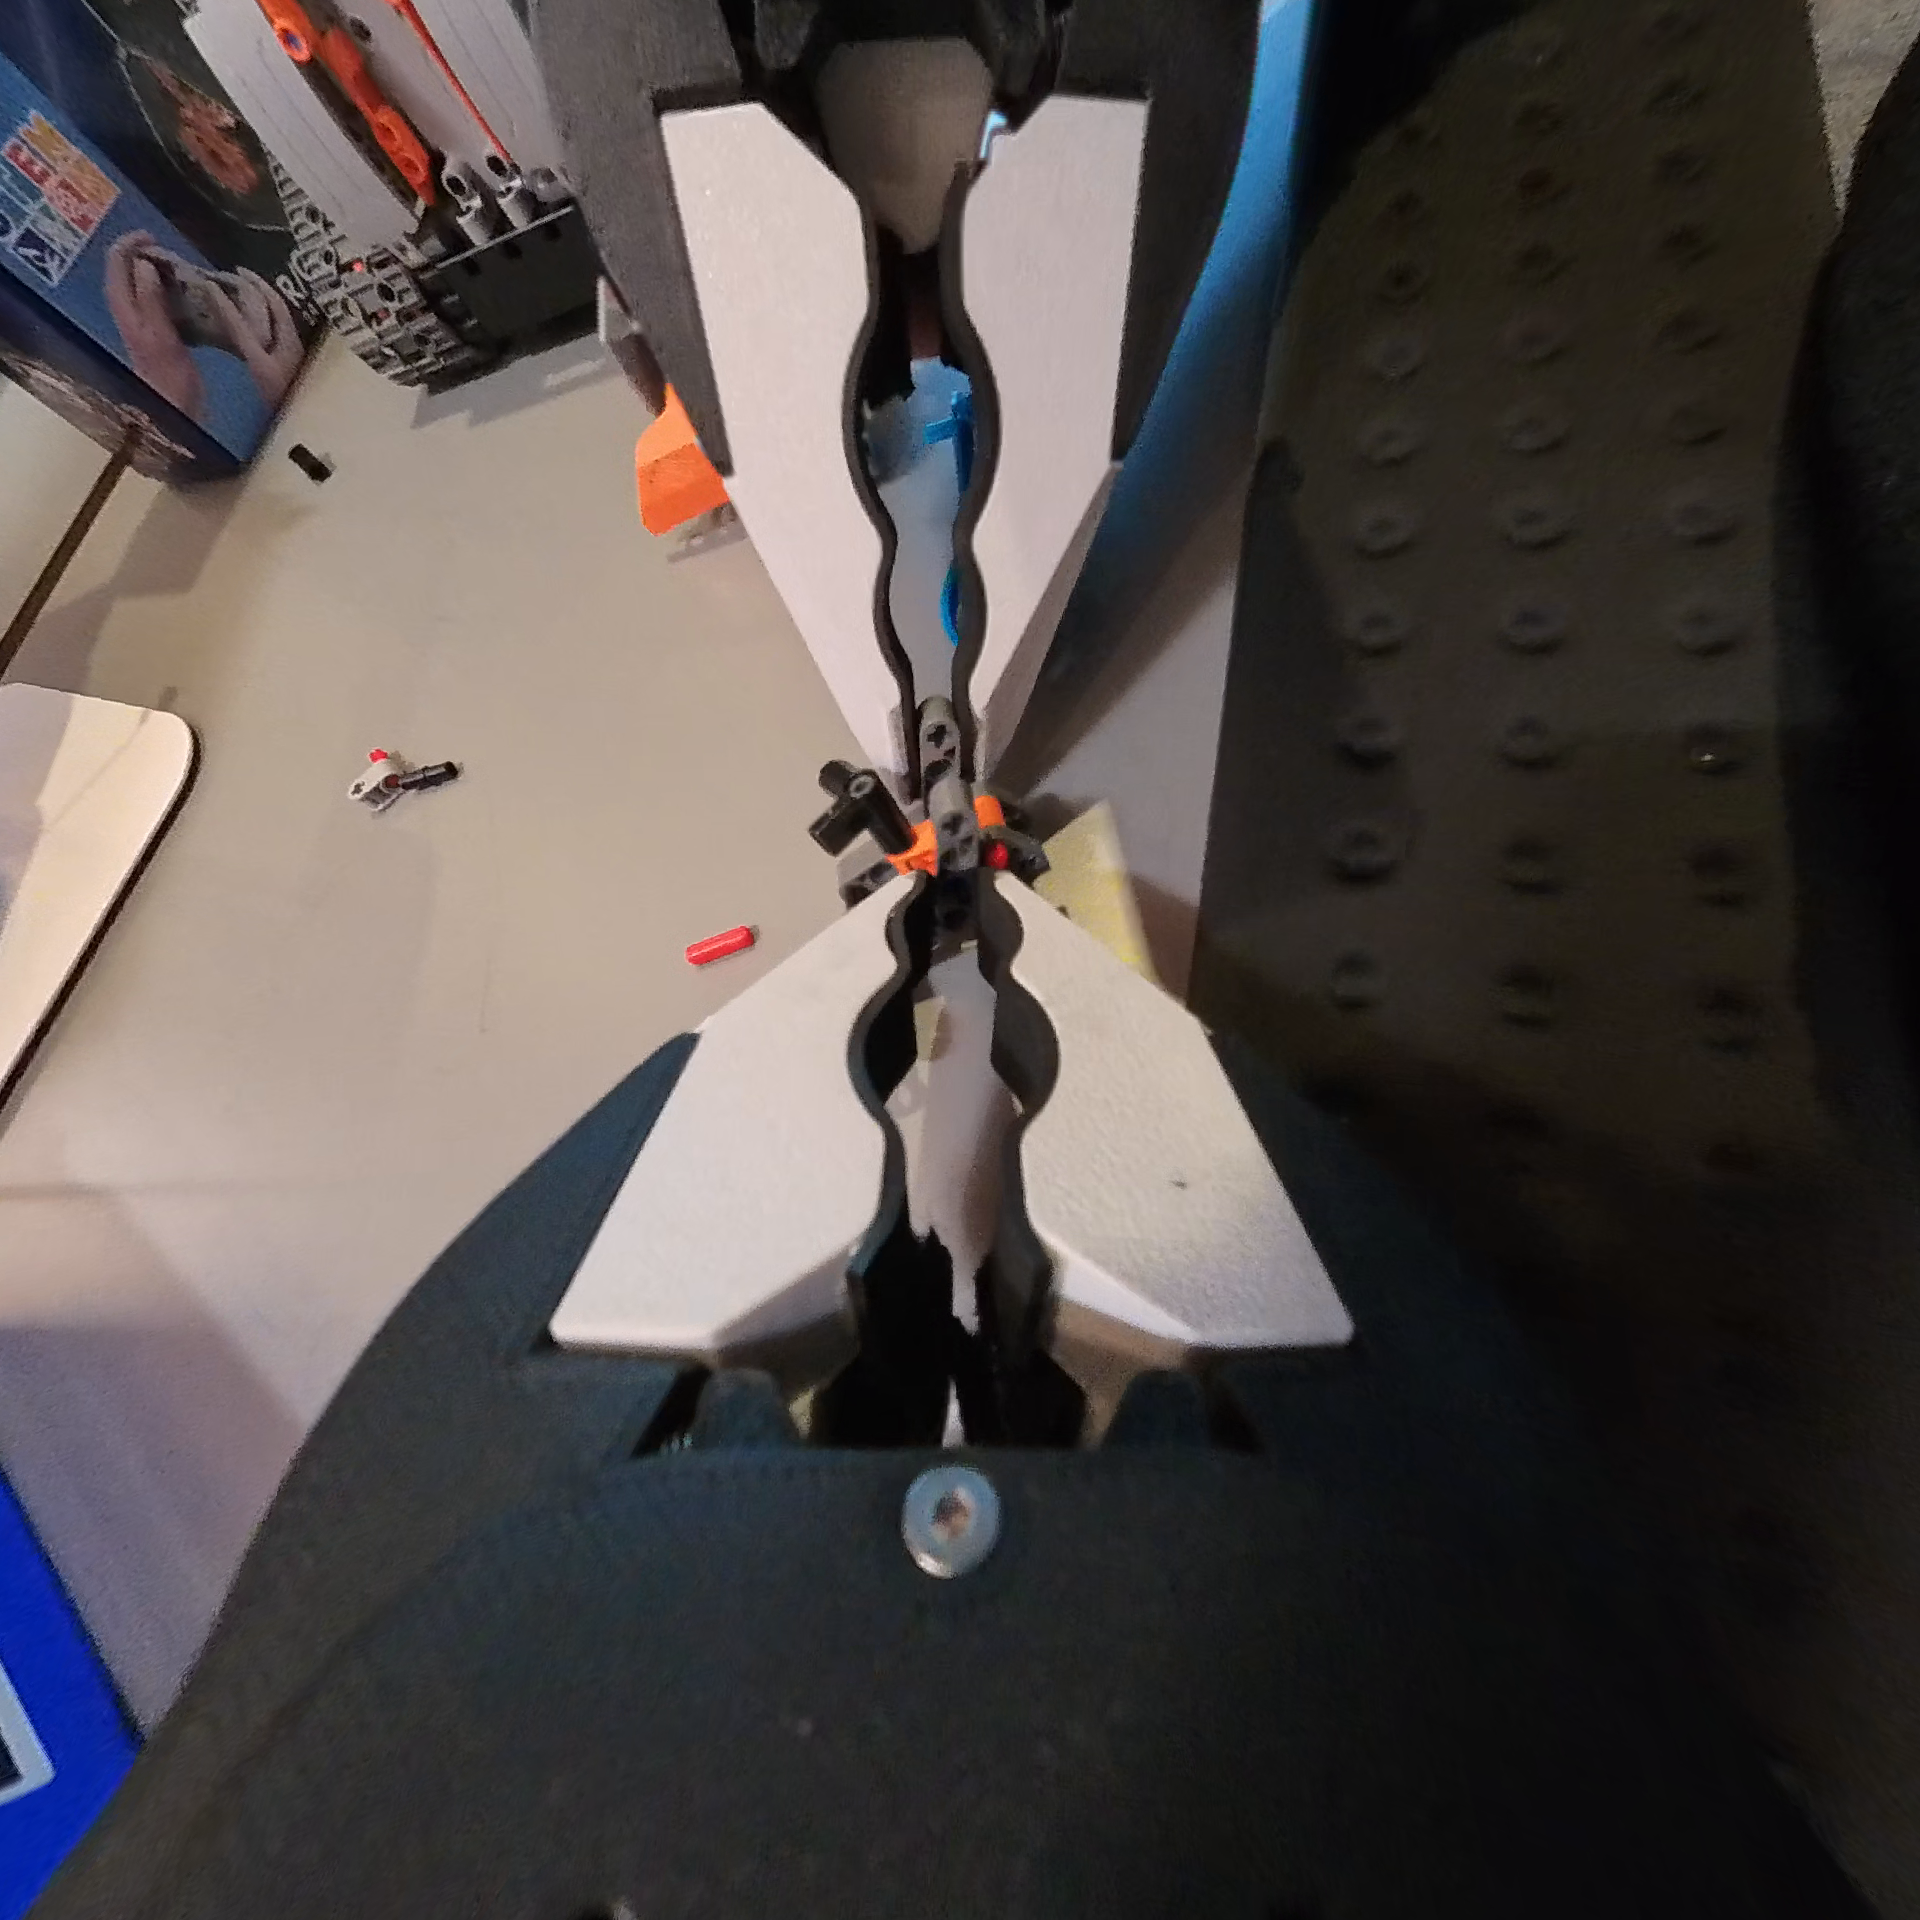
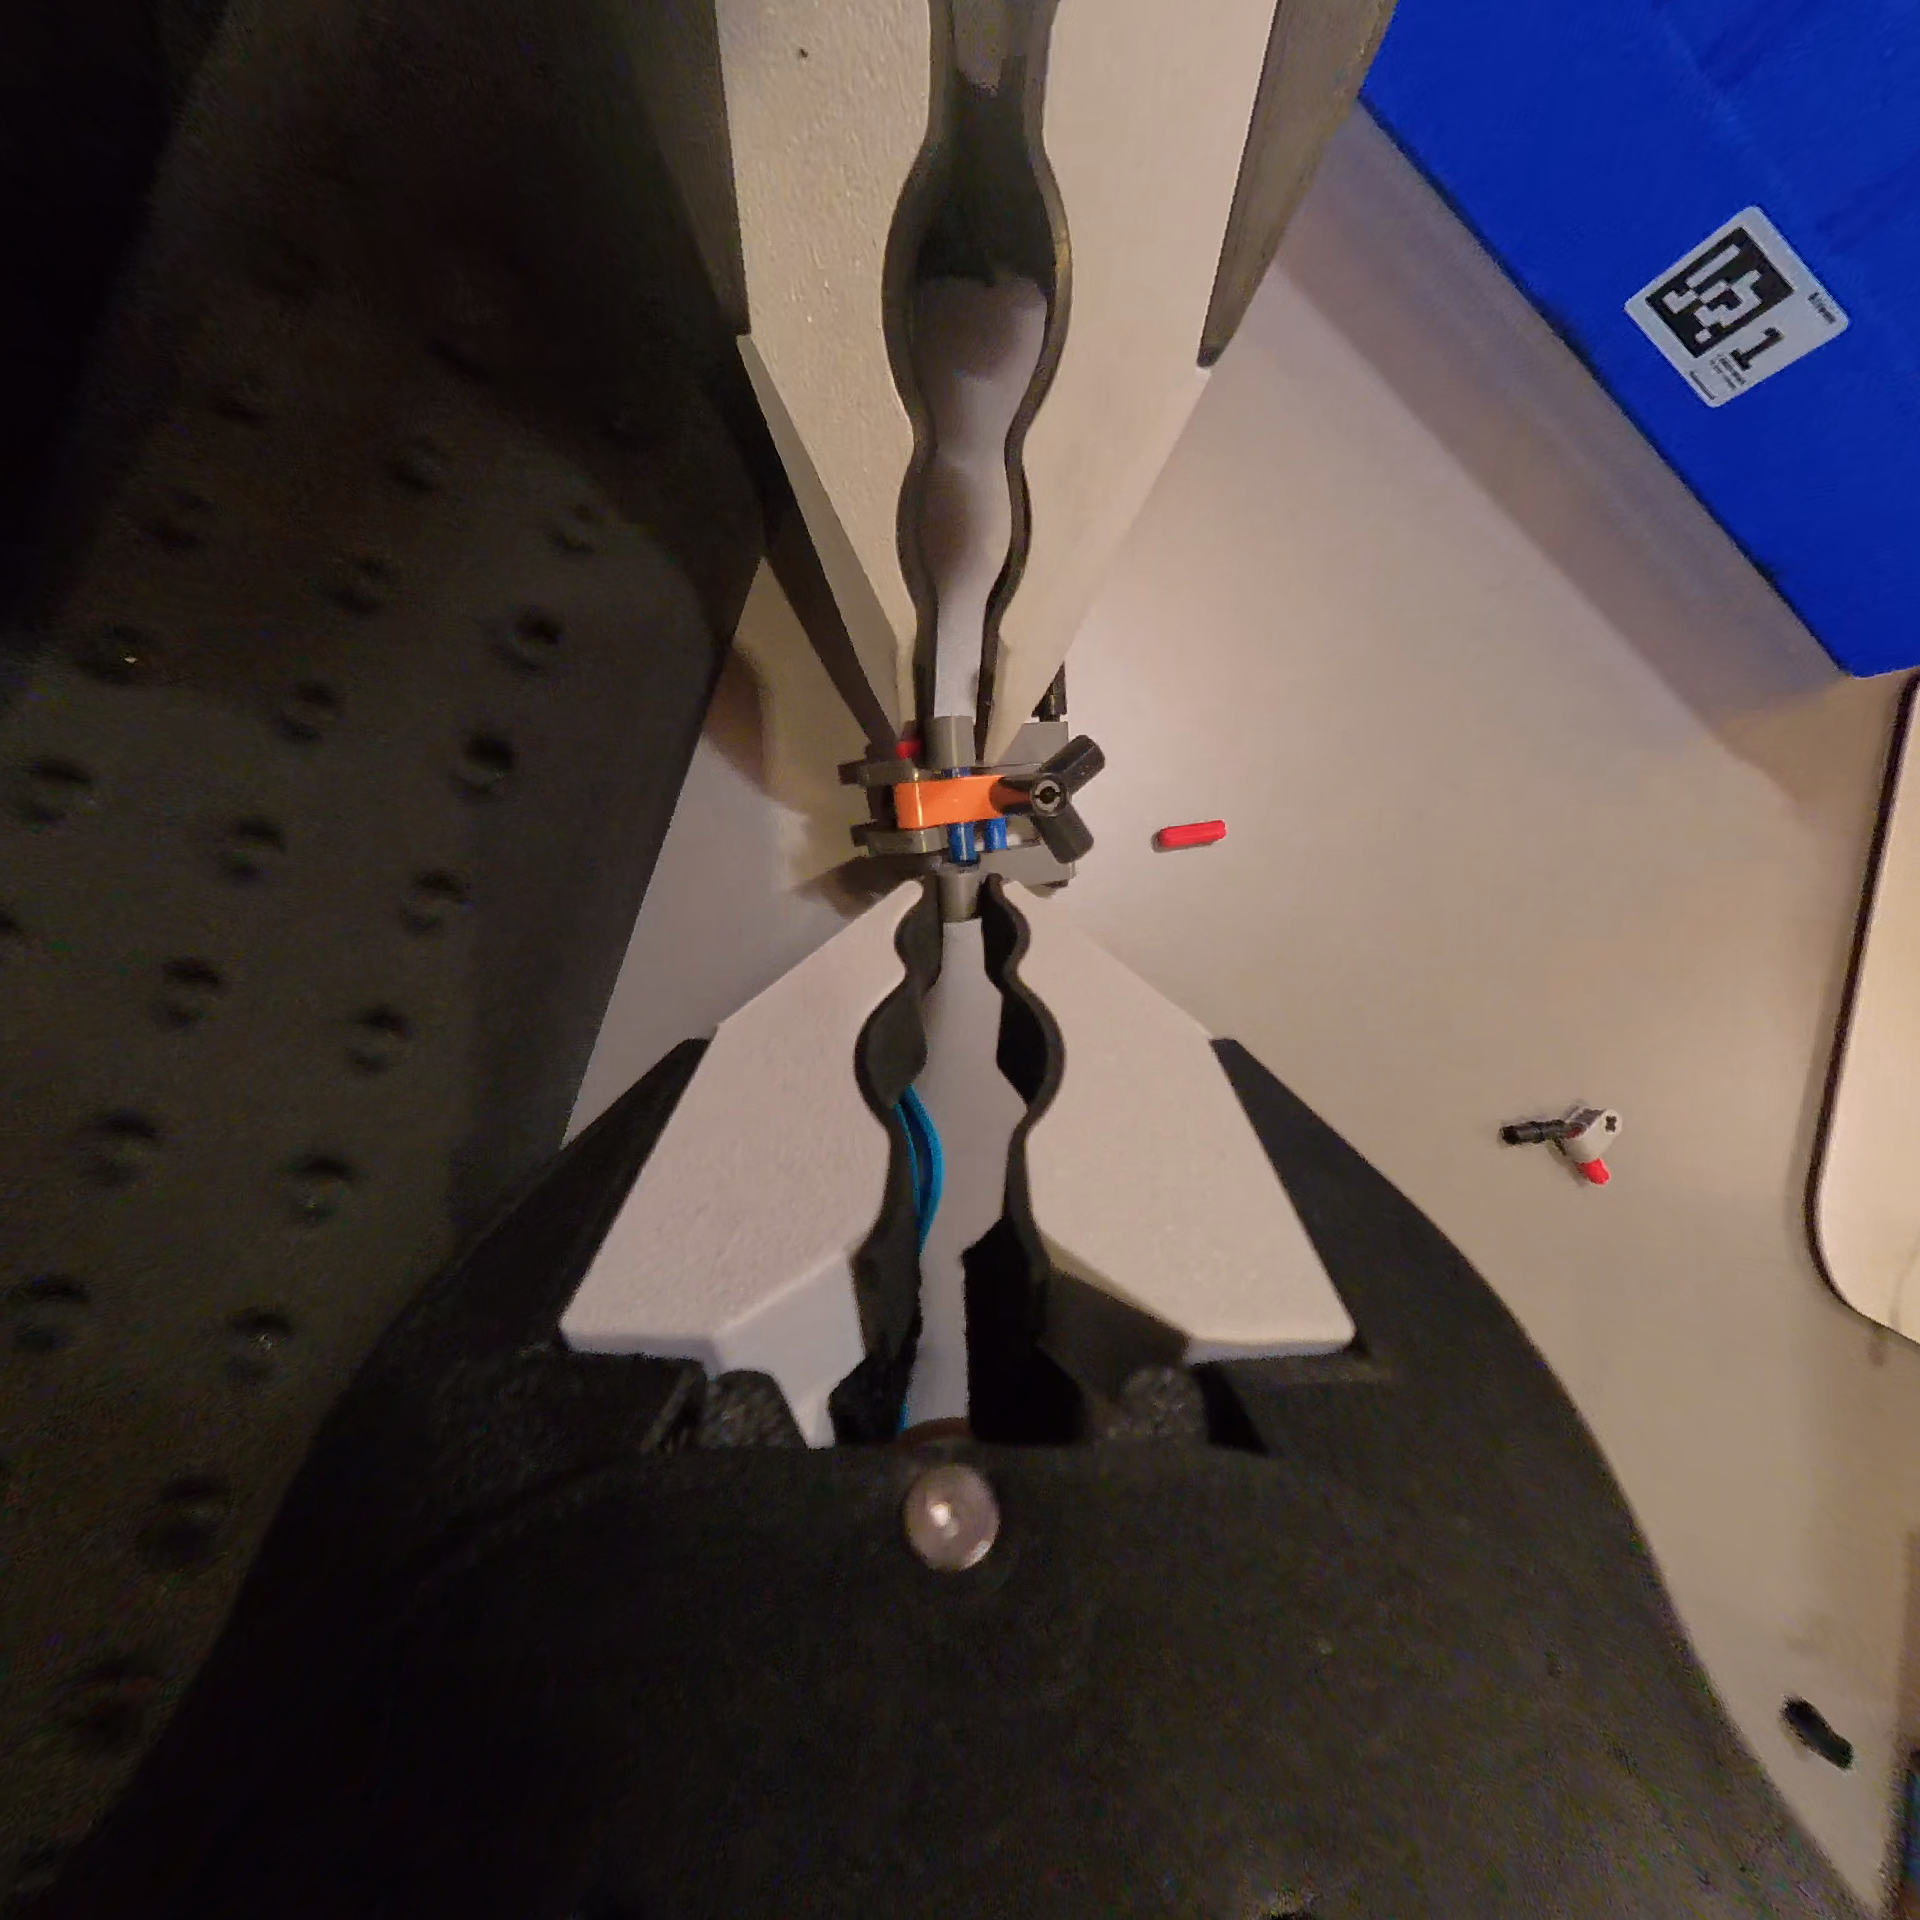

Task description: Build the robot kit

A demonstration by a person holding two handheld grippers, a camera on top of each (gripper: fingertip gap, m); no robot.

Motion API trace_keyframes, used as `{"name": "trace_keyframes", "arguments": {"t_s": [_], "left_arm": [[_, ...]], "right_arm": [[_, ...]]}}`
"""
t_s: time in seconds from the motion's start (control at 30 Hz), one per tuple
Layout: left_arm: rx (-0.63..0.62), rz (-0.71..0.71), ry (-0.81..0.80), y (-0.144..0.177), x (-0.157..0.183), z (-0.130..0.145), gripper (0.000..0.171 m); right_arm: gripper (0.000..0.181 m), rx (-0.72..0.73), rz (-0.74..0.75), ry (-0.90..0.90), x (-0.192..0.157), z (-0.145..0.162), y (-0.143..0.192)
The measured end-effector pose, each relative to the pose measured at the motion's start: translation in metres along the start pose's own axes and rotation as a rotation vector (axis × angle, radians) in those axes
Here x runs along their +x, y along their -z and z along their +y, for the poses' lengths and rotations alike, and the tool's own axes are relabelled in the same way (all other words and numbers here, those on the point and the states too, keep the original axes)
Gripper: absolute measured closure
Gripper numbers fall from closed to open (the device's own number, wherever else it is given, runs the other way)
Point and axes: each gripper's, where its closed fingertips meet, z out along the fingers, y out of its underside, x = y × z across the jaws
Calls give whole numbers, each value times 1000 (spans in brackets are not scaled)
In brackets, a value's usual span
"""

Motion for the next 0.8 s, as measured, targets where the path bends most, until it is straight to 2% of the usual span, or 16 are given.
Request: {"name": "trace_keyframes", "arguments": {"t_s": [0.4,0.8], "left_arm": [[-21,-16,-55,-6,3,4,165],[-35,-35,-80,-9,3,5,166]], "right_arm": [[176,-52,66,120,0,2,-3],[177,-94,48,220,-1,2,-4]]}}
